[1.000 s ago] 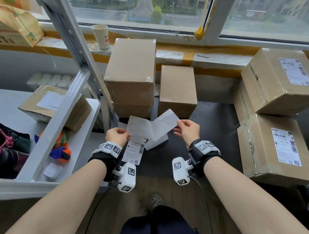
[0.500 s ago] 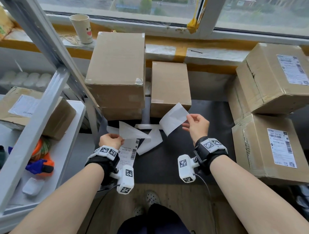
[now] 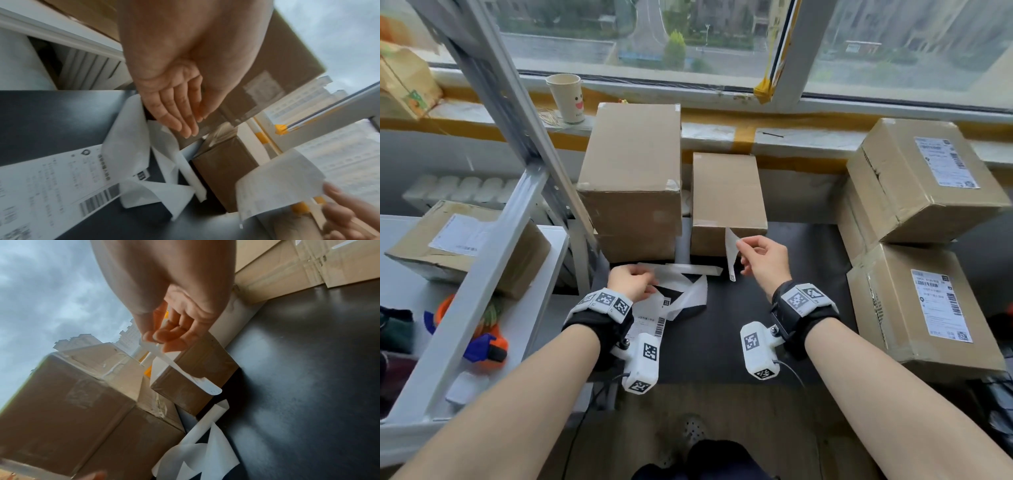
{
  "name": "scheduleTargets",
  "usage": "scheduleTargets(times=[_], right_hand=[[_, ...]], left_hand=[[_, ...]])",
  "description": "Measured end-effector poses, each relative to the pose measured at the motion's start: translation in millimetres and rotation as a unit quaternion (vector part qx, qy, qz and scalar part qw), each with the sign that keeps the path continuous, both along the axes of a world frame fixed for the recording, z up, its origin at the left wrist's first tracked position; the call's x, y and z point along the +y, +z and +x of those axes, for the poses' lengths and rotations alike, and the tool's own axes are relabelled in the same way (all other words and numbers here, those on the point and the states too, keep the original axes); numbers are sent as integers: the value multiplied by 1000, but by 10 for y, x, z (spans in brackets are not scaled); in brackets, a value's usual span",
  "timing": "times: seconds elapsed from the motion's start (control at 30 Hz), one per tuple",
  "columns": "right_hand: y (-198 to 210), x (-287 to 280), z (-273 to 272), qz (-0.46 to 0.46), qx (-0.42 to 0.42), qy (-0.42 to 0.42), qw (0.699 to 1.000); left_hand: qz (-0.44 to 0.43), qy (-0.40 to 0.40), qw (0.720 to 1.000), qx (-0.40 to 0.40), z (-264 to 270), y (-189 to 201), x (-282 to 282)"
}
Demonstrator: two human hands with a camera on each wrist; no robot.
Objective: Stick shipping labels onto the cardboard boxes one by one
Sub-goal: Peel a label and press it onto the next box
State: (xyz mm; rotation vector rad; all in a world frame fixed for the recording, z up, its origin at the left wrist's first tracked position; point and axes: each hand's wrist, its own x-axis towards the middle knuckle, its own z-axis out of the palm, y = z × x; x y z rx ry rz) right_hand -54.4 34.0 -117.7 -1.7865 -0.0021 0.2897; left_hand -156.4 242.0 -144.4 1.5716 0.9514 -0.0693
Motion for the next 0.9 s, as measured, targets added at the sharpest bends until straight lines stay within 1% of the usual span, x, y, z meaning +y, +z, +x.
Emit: scheduleTargets(times=[0.07,0.17,0.27,0.33,0.43,0.5,0.6,0.73,0.83,0.9], right_hand=[[119,2,-94,25,13,23,999],[284,-6,-250,50,30,71,996],[406,-35,-393,51,23,111,992],[451,-63,-469,34,8,128,991],[466,-110,-567,17,-6,143,989],[464,-140,-635,15,-13,145,989],[460,-197,-724,-8,-32,144,989],[451,-294,-838,-37,-48,146,987],[434,-345,-891,-29,-29,133,990],[426,-350,-914,-7,3,100,995]], left_hand=[[-12,-21,999,-22,35,209,-80],[-51,-38,997,-44,79,505,-199],[-75,-54,994,-51,82,702,-305],[-84,-50,994,-55,73,769,-339],[-71,-41,995,-54,38,808,-339],[-58,-51,995,-57,-9,818,-341],[-41,-78,993,-81,-86,810,-371],[-10,-89,990,-108,-140,772,-417],[-1,-97,987,-126,-142,769,-473],[9,-101,985,-138,-126,765,-512]])
